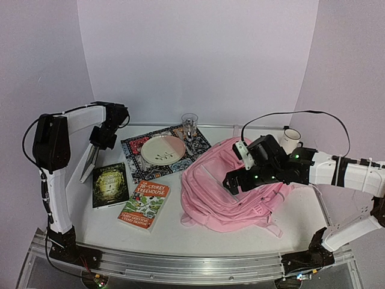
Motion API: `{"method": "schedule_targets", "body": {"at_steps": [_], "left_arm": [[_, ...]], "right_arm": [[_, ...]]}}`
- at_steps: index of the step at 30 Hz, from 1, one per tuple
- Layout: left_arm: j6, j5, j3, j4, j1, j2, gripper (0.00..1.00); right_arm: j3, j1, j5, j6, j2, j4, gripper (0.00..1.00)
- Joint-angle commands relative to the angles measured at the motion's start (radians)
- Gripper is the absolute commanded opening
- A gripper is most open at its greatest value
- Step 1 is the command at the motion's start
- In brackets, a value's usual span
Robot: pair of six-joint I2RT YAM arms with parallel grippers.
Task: Pack the student bag
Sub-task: Pick up the book at the corner of the board, then pass from the left arm to the right
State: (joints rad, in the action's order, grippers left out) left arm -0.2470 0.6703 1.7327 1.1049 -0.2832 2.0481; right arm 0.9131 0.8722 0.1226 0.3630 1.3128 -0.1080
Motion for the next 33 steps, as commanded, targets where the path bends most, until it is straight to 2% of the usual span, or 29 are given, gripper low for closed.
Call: {"method": "schedule_targets", "body": {"at_steps": [1,5,9,13,16,26,33], "left_arm": [[-0.029,0.036,0.087,0.061,-0.003,-0.155,0.0],[-0.038,-0.002,0.069,0.066,-0.003,-0.218,0.0],[-0.062,-0.111,0.062,0.061,-0.003,-0.304,0.0],[-0.072,-0.289,0.059,0.045,-0.002,-0.388,0.0],[-0.088,-0.447,-0.004,-0.018,-0.003,-0.474,0.0],[-0.243,-1.015,-0.363,-0.408,-0.002,-0.759,0.0],[-0.453,-1.331,-0.619,-0.786,-0.007,-0.902,0.0]], "right_arm": [[0.041,0.004,0.026,-0.019,-0.005,0.016,0.98],[0.044,0.004,0.016,-0.018,-0.01,0.027,0.98],[0.038,0.004,-0.008,-0.008,-0.025,0.047,0.98],[0.025,0.004,-0.046,-0.012,-0.038,0.091,0.98],[0.021,0.003,-0.088,-0.011,-0.044,0.157,0.98],[0.092,-0.055,-0.367,0.035,0.055,0.357,0.98],[0.113,-0.118,-0.537,0.156,0.129,0.559,0.98]]}}
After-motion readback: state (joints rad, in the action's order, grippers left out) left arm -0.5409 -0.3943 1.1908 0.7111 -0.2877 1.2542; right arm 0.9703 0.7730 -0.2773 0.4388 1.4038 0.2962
